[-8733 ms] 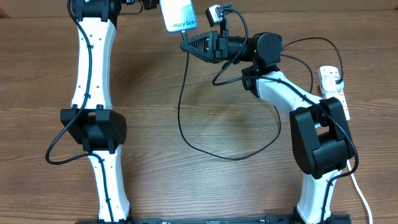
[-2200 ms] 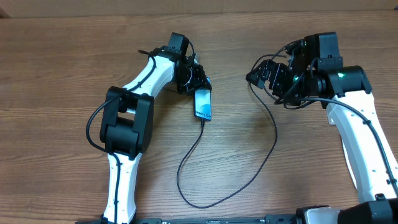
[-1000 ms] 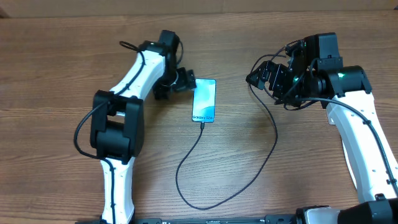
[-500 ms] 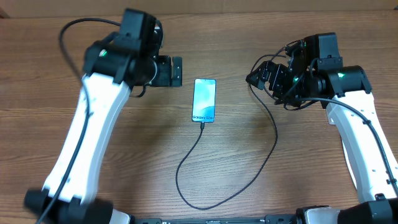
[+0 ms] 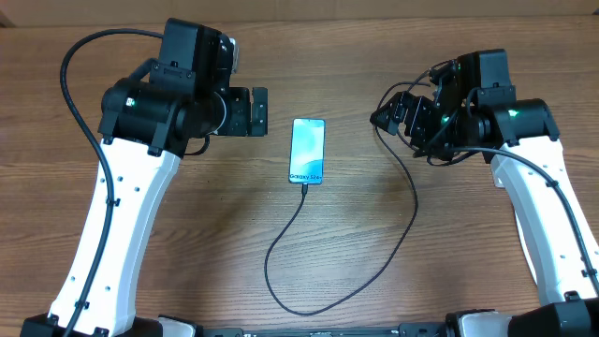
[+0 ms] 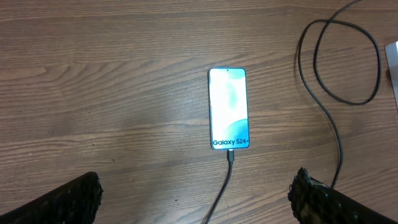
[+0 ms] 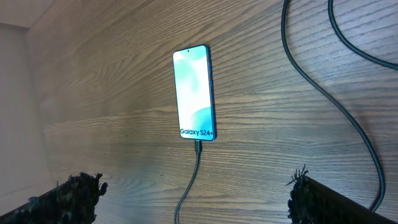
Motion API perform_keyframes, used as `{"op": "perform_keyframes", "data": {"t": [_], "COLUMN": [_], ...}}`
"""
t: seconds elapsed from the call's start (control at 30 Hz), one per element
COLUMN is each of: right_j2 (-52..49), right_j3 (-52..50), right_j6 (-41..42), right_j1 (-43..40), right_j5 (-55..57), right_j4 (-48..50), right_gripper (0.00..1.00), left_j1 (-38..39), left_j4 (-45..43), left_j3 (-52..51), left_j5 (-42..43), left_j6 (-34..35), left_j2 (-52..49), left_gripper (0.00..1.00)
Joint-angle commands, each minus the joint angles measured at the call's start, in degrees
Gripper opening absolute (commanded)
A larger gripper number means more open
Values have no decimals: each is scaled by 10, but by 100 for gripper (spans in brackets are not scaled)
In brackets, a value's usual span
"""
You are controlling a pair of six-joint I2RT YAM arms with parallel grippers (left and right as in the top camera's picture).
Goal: Plug charger to phone and switch on socket
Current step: 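Raise the left gripper up and away from the phone, then move the right gripper over the white power strip beside the plug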
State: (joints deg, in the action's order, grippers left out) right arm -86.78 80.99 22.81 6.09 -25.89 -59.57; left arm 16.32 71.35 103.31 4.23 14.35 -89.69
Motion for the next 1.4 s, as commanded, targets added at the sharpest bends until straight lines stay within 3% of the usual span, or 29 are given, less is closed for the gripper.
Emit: {"op": "perform_keyframes", "data": {"t": [0.0,0.37,0.7,0.87,1.37], "right_j2": [12,12,9,-10,-149], "right_j3": [4,5,5,4,4], "right_j6": [-11,-39,-68,-73,-101], "right_j1": [3,-56,-262,-326,-344], "right_j5": [4,51,59,59,83], "right_j4": [10,33,77,121,137], "right_gripper": [100,100,100,100,100], "left_j1": [-2,-2,-2,-2,-2], "left_j4": [1,0,0,0,0], "left_j3": [3,3,3,3,3], "left_j5": [-6,-6,-6,-6,-6], "left_j6": [-15,-15,-15,-15,-15], "left_j2": [-6,-6,-6,-6,-6], "left_gripper": [100,100,100,100,100]}}
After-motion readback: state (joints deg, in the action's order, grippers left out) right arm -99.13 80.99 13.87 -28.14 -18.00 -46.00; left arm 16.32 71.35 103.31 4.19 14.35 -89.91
